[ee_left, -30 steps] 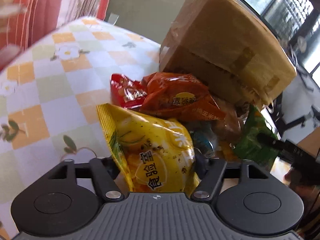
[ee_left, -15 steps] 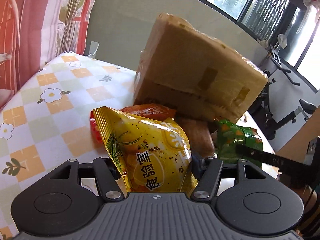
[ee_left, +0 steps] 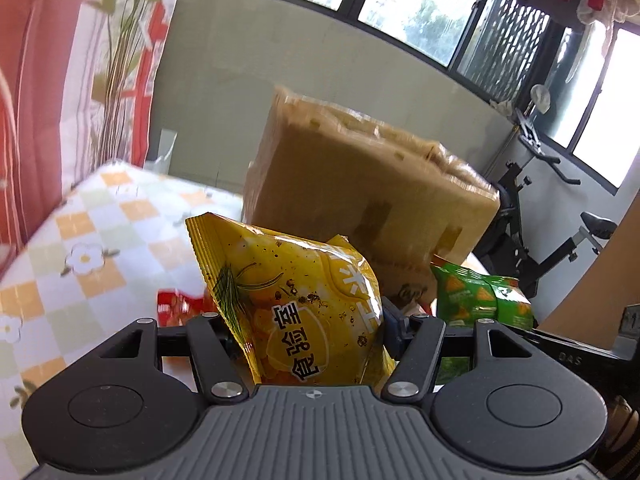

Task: Organize snacks
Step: 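Lift both bags over the box and release them inside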

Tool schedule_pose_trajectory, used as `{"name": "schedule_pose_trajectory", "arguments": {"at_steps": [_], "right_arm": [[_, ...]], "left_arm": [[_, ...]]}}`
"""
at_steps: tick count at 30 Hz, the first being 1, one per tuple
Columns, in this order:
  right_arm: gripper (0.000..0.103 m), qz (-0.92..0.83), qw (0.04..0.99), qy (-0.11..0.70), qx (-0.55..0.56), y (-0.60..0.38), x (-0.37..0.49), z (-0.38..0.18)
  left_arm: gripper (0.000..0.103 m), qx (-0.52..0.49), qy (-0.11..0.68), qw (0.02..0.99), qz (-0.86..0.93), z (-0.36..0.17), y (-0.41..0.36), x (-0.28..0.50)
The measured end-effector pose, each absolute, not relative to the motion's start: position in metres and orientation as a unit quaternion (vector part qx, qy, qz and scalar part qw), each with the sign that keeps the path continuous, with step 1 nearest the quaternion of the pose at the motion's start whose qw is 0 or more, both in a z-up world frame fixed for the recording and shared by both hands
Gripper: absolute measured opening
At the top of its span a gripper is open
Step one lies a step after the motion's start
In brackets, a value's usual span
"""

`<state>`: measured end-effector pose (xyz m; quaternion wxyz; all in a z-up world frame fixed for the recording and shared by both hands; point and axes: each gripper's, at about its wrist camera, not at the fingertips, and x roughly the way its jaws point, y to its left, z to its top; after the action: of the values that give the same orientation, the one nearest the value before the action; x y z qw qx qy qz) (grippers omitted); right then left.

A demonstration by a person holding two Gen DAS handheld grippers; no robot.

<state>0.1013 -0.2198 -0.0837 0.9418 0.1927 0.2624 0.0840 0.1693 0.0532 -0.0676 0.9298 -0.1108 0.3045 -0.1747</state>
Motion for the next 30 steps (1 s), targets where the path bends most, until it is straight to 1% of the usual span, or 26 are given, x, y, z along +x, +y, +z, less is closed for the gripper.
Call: {"name": "schedule_pose_trajectory", "arguments": {"at_steps": [11, 21, 25, 30], "right_arm": [[0.060, 0.081, 0.966, 0.172, 0.177, -0.236, 0.102, -0.024], [0.060, 0.066, 0.981, 0.105, 0.146, -0.254, 0.140, 0.041], [0.060, 0.056, 0.987, 0.094, 0.116, -0.259, 0.175, 0.055], [0.060, 0.023, 0.990, 0.127, 0.061, -0.247, 0.241, 0.045]], "left_arm": [[0.065, -0.082, 0.243, 0.948, -0.188, -0.029, 0.038, 0.181], [0.065, -0.055, 0.154, 0.968, -0.193, 0.036, 0.010, 0.208], [0.065, -0.045, 0.141, 0.971, -0.188, 0.050, -0.006, 0.234], [0.065, -0.020, 0.150, 0.974, -0.167, 0.048, -0.032, 0.273]]}}
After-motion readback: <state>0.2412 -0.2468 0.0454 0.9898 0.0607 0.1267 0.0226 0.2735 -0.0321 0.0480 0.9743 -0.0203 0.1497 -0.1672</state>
